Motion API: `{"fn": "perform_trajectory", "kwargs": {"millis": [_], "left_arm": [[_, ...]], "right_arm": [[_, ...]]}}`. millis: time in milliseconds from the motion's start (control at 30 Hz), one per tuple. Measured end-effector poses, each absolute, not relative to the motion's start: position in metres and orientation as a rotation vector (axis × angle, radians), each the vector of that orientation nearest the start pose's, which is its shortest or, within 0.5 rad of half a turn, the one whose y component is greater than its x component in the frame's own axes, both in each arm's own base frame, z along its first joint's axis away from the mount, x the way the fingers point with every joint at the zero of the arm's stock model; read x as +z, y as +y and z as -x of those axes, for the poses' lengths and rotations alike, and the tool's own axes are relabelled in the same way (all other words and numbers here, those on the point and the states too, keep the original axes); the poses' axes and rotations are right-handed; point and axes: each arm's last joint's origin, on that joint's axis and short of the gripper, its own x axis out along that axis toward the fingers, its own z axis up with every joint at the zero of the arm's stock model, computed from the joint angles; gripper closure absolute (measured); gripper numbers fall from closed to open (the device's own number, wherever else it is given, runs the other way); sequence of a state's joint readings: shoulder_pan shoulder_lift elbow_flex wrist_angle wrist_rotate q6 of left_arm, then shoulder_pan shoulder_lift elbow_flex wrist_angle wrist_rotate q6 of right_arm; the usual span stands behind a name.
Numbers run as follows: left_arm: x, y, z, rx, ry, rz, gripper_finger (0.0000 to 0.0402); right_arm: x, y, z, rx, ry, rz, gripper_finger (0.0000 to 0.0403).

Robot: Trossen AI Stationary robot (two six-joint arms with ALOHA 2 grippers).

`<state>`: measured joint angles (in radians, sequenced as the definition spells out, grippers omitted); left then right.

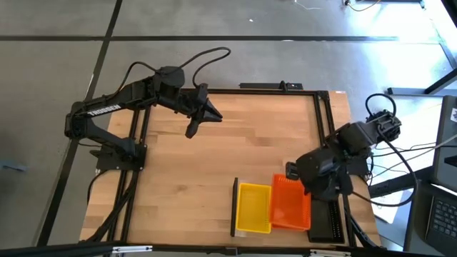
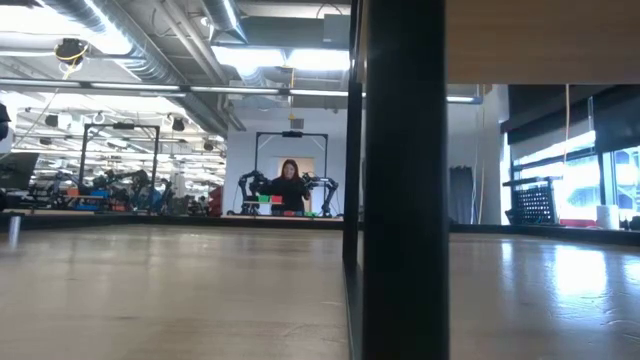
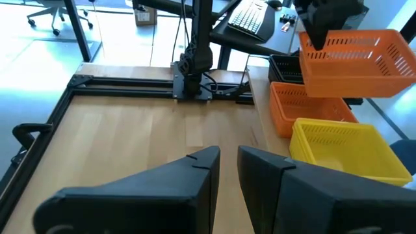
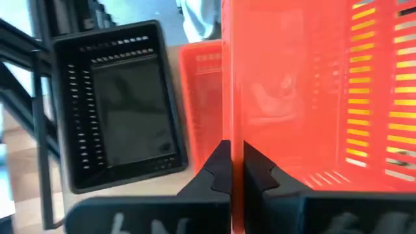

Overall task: Stack baskets on shelf by color
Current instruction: Stack the orange bin on top of the orange bin

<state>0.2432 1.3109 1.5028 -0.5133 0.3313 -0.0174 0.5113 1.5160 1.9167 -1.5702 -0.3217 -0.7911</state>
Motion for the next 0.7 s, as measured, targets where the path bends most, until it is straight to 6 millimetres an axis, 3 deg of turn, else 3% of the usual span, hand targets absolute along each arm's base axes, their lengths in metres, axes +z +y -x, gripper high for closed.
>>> {"fn": "perform_trajectory", "kwargs": {"millis": [233,467,700], "left_arm": [[0.434,0.056,-0.266,-0.084,0.306,0.108,0.0355],[0.437,0.056,-0.267,-0.083,0.280,0.106,0.0355],[0.438,0.057,-0.267,-0.083,0.274,0.105,0.0355]], "right_arm": [[0.410,0.135,-0.209,1.304,0.892,0.679,0.0403],[0.393,0.134,-0.215,1.338,0.886,0.770,0.0403],[0.392,0.132,-0.220,1.296,0.851,0.826,0.0402]]}}
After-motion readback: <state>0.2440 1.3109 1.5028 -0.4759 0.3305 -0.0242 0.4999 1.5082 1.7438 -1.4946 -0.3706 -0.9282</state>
